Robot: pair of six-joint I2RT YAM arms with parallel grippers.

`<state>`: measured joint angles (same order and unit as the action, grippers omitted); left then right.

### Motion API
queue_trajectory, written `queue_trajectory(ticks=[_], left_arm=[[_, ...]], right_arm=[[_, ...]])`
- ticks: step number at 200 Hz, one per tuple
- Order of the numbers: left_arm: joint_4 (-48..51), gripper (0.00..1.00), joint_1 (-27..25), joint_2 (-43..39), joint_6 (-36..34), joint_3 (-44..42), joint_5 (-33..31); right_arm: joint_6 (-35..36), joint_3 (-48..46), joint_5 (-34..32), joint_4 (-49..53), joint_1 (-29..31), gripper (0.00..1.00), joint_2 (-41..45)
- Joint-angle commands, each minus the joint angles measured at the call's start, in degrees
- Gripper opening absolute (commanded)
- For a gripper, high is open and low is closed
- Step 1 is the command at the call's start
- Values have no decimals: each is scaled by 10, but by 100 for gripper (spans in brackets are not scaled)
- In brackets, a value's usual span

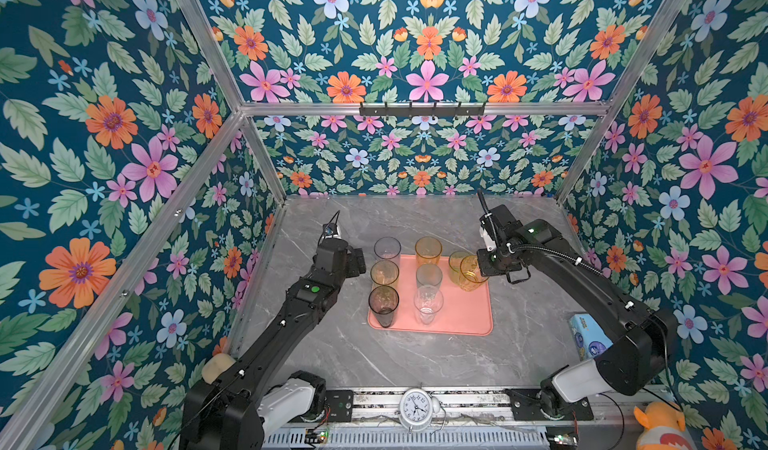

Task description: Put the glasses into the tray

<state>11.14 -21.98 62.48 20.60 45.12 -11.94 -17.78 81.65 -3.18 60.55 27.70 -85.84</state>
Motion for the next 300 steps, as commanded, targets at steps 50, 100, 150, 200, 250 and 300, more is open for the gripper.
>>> queue_trajectory(ticks=[50,100,150,200,250,300], left_arm=[[-4,88,-1,-2,1,1,3],[-4,88,0,-4,2,-3,3],[-3,88,0,-6,2,-5,2],[0,88,0,-8,1,-4,2],[0,88,0,-9,3,-3,3],[1,88,0,-8,3,-4,4]], right_arm=[[-28,-40,-2,-43,25,1,-5],[-35,-63,-5,-62,31,1,-12],[-35,-98,-6,-107,31,0,-24],[-38,-127,-4,-141,30,0,-40],[-36,-140,-13,-159,31,0,-52],[-35,-143,-21,-166,31,0,-57]])
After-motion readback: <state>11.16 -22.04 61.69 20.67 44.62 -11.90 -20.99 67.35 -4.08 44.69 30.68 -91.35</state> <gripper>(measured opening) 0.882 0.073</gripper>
